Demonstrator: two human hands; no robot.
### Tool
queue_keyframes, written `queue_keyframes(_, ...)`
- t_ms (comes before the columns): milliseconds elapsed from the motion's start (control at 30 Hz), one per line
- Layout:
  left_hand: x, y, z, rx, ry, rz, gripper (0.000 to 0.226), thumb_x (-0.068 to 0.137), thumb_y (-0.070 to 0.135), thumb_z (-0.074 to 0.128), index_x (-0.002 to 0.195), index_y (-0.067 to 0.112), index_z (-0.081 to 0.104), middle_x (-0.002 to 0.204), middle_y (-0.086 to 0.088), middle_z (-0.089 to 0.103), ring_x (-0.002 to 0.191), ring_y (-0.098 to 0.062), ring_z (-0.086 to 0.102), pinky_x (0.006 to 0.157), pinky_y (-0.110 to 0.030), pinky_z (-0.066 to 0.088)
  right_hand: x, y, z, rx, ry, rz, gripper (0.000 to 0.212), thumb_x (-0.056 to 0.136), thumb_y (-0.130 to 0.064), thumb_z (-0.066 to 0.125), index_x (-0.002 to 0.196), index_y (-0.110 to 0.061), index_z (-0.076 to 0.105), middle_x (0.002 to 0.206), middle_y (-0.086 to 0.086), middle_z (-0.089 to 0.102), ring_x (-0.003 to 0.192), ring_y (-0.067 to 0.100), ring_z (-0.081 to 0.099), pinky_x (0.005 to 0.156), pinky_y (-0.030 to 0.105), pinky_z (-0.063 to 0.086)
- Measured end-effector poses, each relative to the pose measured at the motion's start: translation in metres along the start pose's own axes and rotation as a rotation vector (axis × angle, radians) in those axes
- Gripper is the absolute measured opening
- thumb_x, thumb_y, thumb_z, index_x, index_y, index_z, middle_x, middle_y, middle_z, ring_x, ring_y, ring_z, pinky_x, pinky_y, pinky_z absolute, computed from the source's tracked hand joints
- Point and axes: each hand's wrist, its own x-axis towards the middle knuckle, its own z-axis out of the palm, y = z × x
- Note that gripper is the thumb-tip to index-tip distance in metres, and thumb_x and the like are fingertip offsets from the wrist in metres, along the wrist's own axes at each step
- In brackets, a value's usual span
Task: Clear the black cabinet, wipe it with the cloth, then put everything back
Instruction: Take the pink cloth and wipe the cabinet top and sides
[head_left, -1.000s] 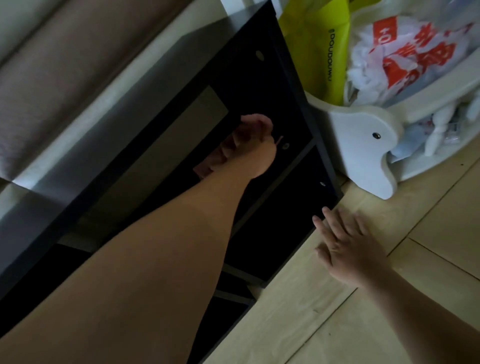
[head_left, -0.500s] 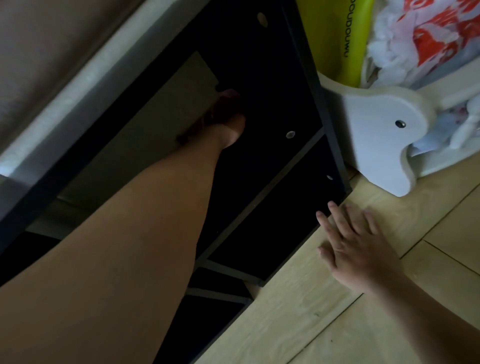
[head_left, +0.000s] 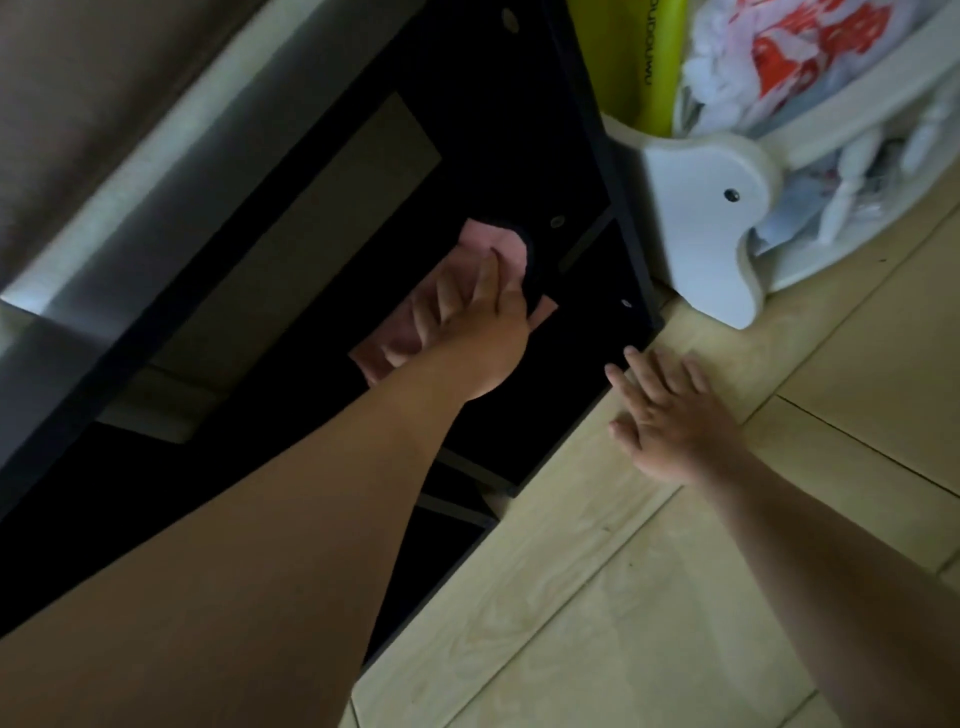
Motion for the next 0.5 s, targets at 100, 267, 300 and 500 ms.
queue_keyframes(100,-0.011,-0.001,0.000,0.027,0.009,0.033,0.057,0.103,0.060,0.009,0.156,0.047,-0.010,0.167,0.008,-0.019,0.152,-0.031,-0.020,0.117,-0.068,-0.005,-0.001,0.001,0.001,-0.002,-0.015,-0.006,0.080,0.089,-0.062,0.001,0.161,-0.026,-0.003,0.169,0.006,-0.008,0.155,0.033,0.001,0.123,0.055,-0.001)
queue_keyframes(267,0.031,-0.014,-0.007,-0.084,0.100,0.053,0.055,0.102,0.059,0.014,0.155,0.049,0.009,0.168,0.007,0.000,0.154,-0.030,-0.003,0.121,-0.059,0.005,0.000,0.003,0.002,-0.007,-0.036,0.006,0.078,0.091,-0.062,0.003,0.159,-0.028,-0.009,0.167,0.004,-0.014,0.156,0.030,-0.001,0.123,0.053,-0.003)
queue_keyframes(300,0.042,-0.020,-0.012,-0.124,0.101,0.073,0.057,0.101,0.058,0.015,0.156,0.044,0.016,0.168,0.006,0.009,0.154,-0.030,0.005,0.122,-0.056,0.009,-0.001,0.003,0.001,-0.006,-0.033,0.007,0.077,0.091,-0.061,0.003,0.160,-0.028,-0.008,0.167,0.004,-0.012,0.156,0.030,0.001,0.124,0.053,-0.001)
queue_keyframes(500,0.102,-0.057,-0.040,-0.127,0.091,0.006,0.070,0.093,0.073,0.015,0.157,0.045,0.007,0.168,0.012,0.001,0.155,-0.019,0.002,0.124,-0.049,0.004,-0.006,0.005,0.007,-0.023,0.003,0.007,0.074,0.095,-0.057,0.025,0.159,-0.020,0.027,0.164,0.013,0.027,0.148,0.036,0.032,0.119,0.059,0.021)
